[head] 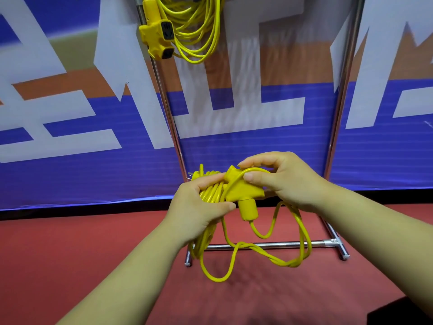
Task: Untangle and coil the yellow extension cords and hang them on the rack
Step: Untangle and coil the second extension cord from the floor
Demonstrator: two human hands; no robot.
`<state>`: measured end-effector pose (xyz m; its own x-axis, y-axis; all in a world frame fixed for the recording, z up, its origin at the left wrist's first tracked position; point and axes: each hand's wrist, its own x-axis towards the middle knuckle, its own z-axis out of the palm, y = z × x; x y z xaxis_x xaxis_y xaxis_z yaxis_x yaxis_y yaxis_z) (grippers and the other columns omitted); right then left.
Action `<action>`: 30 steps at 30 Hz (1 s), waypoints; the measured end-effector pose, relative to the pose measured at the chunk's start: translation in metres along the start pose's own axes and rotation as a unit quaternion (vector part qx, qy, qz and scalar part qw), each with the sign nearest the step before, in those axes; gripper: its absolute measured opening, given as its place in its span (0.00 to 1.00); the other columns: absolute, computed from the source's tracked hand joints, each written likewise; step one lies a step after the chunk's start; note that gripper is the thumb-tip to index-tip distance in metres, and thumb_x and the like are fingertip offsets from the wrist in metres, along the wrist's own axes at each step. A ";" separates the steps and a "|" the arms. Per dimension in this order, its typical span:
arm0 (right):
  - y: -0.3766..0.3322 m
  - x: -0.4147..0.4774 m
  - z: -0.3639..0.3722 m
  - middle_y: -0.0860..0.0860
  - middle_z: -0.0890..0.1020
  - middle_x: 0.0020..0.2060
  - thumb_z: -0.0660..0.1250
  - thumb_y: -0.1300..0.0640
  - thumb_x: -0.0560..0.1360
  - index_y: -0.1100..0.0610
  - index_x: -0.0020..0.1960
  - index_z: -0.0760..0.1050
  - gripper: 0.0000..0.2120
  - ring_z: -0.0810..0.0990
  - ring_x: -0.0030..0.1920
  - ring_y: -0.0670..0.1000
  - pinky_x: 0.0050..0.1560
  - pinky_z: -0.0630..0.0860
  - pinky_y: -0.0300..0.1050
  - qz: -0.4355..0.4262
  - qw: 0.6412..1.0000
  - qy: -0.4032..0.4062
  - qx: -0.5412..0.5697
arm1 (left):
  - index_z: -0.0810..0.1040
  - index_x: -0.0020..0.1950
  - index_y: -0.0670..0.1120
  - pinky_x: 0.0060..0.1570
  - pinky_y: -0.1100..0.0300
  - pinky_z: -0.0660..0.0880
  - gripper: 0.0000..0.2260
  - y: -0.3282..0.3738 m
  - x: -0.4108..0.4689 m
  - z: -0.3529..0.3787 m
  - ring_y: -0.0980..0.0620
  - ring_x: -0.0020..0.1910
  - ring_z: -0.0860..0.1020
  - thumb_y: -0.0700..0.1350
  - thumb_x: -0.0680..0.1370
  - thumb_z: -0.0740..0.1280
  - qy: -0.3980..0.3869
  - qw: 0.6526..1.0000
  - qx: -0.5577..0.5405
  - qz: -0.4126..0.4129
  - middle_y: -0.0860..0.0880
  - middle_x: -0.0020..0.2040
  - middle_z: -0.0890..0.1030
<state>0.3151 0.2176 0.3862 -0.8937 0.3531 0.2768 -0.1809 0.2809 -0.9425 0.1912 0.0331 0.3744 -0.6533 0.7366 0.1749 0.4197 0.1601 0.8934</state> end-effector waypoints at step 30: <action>0.001 0.004 -0.002 0.53 0.82 0.42 0.70 0.53 0.74 0.53 0.56 0.77 0.11 0.80 0.37 0.49 0.33 0.75 0.42 0.131 0.973 -0.051 0.182 | 0.84 0.57 0.42 0.25 0.61 0.70 0.10 -0.012 0.008 -0.008 0.53 0.22 0.71 0.36 0.76 0.72 0.009 0.951 -0.259 -0.169 0.44 0.34 0.77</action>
<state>0.3122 0.2210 0.3864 -0.9614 0.2748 0.0163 -0.0589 -0.1475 -0.9873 0.1762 0.0318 0.3680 -0.7086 0.6883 -0.1551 -0.1791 0.0372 0.9831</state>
